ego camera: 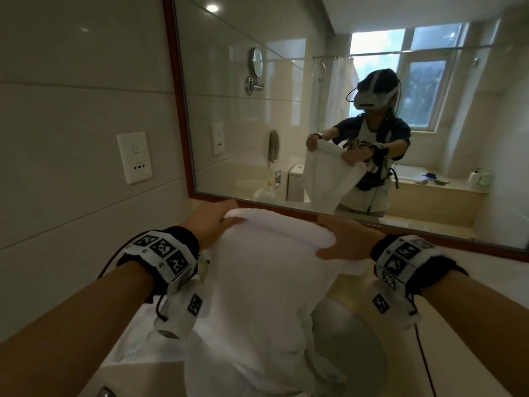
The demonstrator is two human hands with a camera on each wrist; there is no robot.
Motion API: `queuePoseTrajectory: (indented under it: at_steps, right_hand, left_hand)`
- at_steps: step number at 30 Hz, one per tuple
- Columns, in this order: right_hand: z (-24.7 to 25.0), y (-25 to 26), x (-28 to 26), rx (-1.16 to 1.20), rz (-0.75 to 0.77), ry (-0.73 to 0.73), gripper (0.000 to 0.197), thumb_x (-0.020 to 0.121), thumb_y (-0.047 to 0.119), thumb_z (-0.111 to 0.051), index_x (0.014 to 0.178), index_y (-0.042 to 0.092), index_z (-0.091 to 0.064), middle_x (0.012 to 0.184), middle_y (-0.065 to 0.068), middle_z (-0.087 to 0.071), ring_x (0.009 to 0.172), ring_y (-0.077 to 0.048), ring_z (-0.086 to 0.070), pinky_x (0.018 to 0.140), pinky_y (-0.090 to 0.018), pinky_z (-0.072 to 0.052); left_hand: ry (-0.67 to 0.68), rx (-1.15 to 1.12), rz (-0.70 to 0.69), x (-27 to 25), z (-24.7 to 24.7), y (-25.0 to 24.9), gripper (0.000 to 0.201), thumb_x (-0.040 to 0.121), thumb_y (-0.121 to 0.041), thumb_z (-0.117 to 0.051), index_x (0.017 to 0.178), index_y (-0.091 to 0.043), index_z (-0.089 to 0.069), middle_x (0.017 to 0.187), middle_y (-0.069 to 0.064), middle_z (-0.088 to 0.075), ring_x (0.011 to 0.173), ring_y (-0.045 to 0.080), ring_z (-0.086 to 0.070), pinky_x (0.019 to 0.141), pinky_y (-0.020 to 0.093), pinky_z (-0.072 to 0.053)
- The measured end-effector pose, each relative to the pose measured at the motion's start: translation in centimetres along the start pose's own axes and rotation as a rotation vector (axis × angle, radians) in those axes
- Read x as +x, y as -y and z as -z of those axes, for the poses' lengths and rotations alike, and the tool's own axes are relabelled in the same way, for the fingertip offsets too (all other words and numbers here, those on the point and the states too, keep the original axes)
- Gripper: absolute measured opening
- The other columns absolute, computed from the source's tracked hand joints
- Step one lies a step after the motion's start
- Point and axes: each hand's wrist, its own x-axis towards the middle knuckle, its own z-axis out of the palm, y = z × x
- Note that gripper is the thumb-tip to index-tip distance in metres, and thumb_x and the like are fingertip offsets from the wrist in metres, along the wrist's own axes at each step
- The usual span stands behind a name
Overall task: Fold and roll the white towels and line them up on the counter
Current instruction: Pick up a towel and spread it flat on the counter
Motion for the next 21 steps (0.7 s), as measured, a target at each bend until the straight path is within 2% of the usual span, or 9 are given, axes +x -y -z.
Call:
queuePoseTrajectory:
  at_steps: [3, 4, 6, 7, 8, 11, 13, 17, 21]
  right_hand:
    - [0.5, -0.8, -2.5, -0.015, -0.036, -0.043, 0.050, 0.084, 0.025, -0.065, 0.130, 0.013, -0.047, 0.130, -0.006, -0.051, 0.119, -0.022, -0.048, 0.096, -0.026, -0.036]
    - [0.8, -1.0, -3.5, 0.007, -0.034, -0.067, 0.048, 0.085, 0.021, -0.065, 0.129, 0.012, -0.049, 0.128, -0.007, -0.054, 0.119, -0.024, -0.049, 0.097, -0.028, -0.037]
    - [1.7, -1.3, -5.5, 0.012, -0.024, -0.142, 0.039, 0.085, 0.016, -0.063, 0.122, 0.007, -0.054, 0.120, -0.012, -0.060, 0.113, -0.028, -0.055, 0.089, -0.030, -0.040]
    - [2.2, -1.2, -6.7, 0.002, -0.026, -0.191, 0.034, 0.085, 0.013, -0.063, 0.117, 0.003, -0.056, 0.113, -0.014, -0.062, 0.107, -0.028, -0.057, 0.083, -0.030, -0.040]
    - [2.9, -1.1, -7.9, -0.017, -0.022, -0.244, 0.030, 0.084, 0.011, -0.063, 0.112, 0.001, -0.057, 0.108, -0.016, -0.063, 0.100, -0.027, -0.058, 0.078, -0.031, -0.039]
    - [5.8, -0.5, -11.8, -0.086, -0.019, -0.398, 0.015, 0.081, 0.005, -0.065, 0.095, 0.003, -0.057, 0.089, -0.010, -0.058, 0.082, -0.018, -0.050, 0.065, -0.027, -0.028]
    - [8.0, -0.3, -14.8, -0.132, -0.067, -0.479, 0.021, 0.078, 0.002, -0.067, 0.096, -0.002, -0.058, 0.089, -0.010, -0.057, 0.082, -0.016, -0.047, 0.062, -0.024, -0.023]
    - [10.9, -0.8, -22.3, -0.184, -0.212, -0.552, 0.022, 0.080, 0.001, -0.066, 0.101, -0.003, -0.059, 0.090, -0.010, -0.060, 0.083, -0.014, -0.049, 0.060, -0.020, -0.023]
    - [11.4, -1.0, -30.0, -0.207, -0.359, -0.590, 0.021, 0.082, 0.005, -0.066, 0.101, -0.001, -0.060, 0.089, -0.006, -0.058, 0.083, -0.015, -0.049, 0.062, -0.022, -0.024]
  left_hand:
    - [0.071, -0.023, -0.019, -0.6, -0.3, -2.2, 0.019, 0.088, -0.046, -0.055, 0.091, -0.028, -0.059, 0.096, -0.003, -0.059, 0.100, 0.021, -0.059, 0.071, 0.021, -0.039]
    - [0.121, 0.055, -0.006, -0.9, -0.2, -3.0, 0.025, 0.083, -0.050, -0.060, 0.097, -0.031, -0.057, 0.101, -0.004, -0.058, 0.106, 0.021, -0.057, 0.077, 0.024, -0.040]
    - [0.226, 0.270, -0.015, -1.7, -0.1, -4.6, 0.067, 0.072, -0.055, -0.069, 0.128, -0.027, -0.047, 0.122, 0.000, -0.056, 0.119, 0.021, -0.051, 0.093, 0.029, -0.041]
    - [0.260, 0.350, -0.039, -2.0, -0.1, -5.4, 0.076, 0.072, -0.053, -0.071, 0.135, -0.022, -0.042, 0.131, 0.002, -0.054, 0.122, 0.022, -0.049, 0.098, 0.030, -0.039]
    - [0.272, 0.394, -0.078, -2.2, 0.0, -6.2, 0.073, 0.074, -0.049, -0.071, 0.135, -0.019, -0.045, 0.132, 0.004, -0.054, 0.121, 0.022, -0.050, 0.099, 0.029, -0.039]
    - [0.238, 0.388, -0.137, -2.5, 1.0, -9.1, 0.050, 0.080, -0.037, -0.069, 0.121, -0.011, -0.058, 0.121, 0.011, -0.060, 0.109, 0.025, -0.056, 0.091, 0.030, -0.044]
    - [0.194, 0.351, -0.167, -3.0, 1.7, -11.6, 0.048, 0.081, -0.035, -0.070, 0.119, -0.008, -0.059, 0.121, 0.012, -0.060, 0.108, 0.026, -0.056, 0.088, 0.031, -0.044]
    - [0.101, 0.143, -0.345, -4.4, 1.6, -16.0, 0.045, 0.084, -0.027, -0.066, 0.122, -0.004, -0.056, 0.125, 0.015, -0.057, 0.116, 0.029, -0.051, 0.093, 0.030, -0.038]
    - [0.136, -0.019, -0.482, -6.1, -0.2, -20.4, 0.032, 0.090, -0.023, -0.059, 0.113, -0.002, -0.053, 0.115, 0.019, -0.060, 0.108, 0.030, -0.055, 0.080, 0.030, -0.041]
